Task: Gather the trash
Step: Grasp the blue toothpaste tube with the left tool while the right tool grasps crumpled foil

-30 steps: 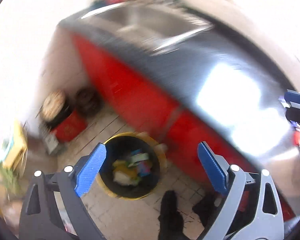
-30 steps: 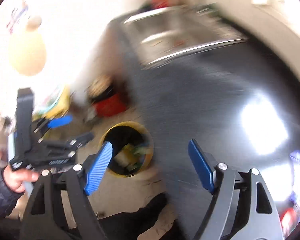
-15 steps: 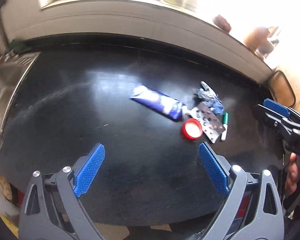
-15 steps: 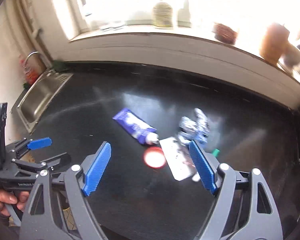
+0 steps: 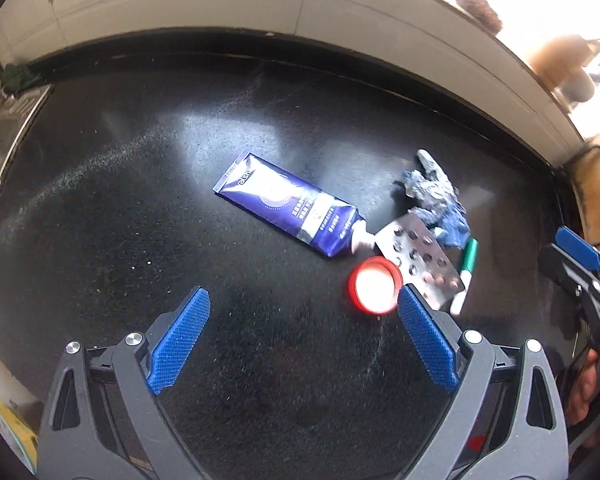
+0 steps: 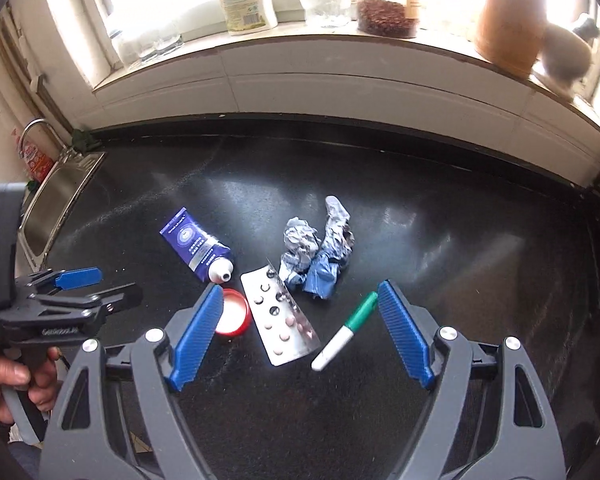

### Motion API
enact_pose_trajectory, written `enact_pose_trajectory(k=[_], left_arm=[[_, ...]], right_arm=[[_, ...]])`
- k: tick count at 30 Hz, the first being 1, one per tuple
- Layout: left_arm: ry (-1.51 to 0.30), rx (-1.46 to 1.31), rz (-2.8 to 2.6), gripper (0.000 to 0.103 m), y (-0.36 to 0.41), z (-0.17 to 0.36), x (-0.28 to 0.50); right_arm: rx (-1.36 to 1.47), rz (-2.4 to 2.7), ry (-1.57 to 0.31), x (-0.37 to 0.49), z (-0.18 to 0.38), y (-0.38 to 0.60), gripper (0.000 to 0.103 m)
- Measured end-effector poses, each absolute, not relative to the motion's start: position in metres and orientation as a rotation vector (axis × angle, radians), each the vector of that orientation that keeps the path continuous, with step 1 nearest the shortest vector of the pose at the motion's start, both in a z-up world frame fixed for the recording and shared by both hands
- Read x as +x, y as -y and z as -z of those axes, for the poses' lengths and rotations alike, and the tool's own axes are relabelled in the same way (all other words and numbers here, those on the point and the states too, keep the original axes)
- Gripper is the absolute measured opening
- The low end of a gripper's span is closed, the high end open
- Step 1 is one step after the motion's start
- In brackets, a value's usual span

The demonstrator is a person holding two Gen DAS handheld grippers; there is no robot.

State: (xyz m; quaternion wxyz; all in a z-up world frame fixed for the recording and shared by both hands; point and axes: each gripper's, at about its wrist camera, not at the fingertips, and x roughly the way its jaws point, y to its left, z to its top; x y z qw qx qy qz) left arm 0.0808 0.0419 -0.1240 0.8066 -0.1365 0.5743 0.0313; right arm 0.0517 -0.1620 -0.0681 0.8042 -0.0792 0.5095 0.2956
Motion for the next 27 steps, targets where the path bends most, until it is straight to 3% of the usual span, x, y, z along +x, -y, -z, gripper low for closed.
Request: enact_pose_trajectory(k=[15,18,22,23,24,27], left_arm=[[-1.348,-0.507,-0.371,0.092,-0.058,0.205,0.160],[-1.334,-0.495,-0.414,0.093,-0.057,0.208,0.170],[-1.369,-0.416,-0.464,0.093,-0.047,0.214,0.191],[-1.373,-0.397,-0.471,0.093,-0.043,0.215,0.194],[-1.370,-0.382,-0.472,0.092,-0.040,0.215,0.196],[-1.314,-0.348,-0.452,0.063,-0.030,0.208,0.199]], right_arm=[[-0.393,-0.811,-1.200,0.120,0.161,0.089,0.066],[-0.420,-0.841,-1.214,0.126,0.171,0.083,0.056],[-0.464,-0.873,-1.211,0.127,0.177,0.074,0.032],[-0.478,-0.878,-1.217,0.127,0.179,0.072,0.031],[-0.478,-0.885,-1.212,0.127,0.179,0.071,0.030],[-0.472,-0.894,-1.197,0.125,0.176,0.072,0.028]])
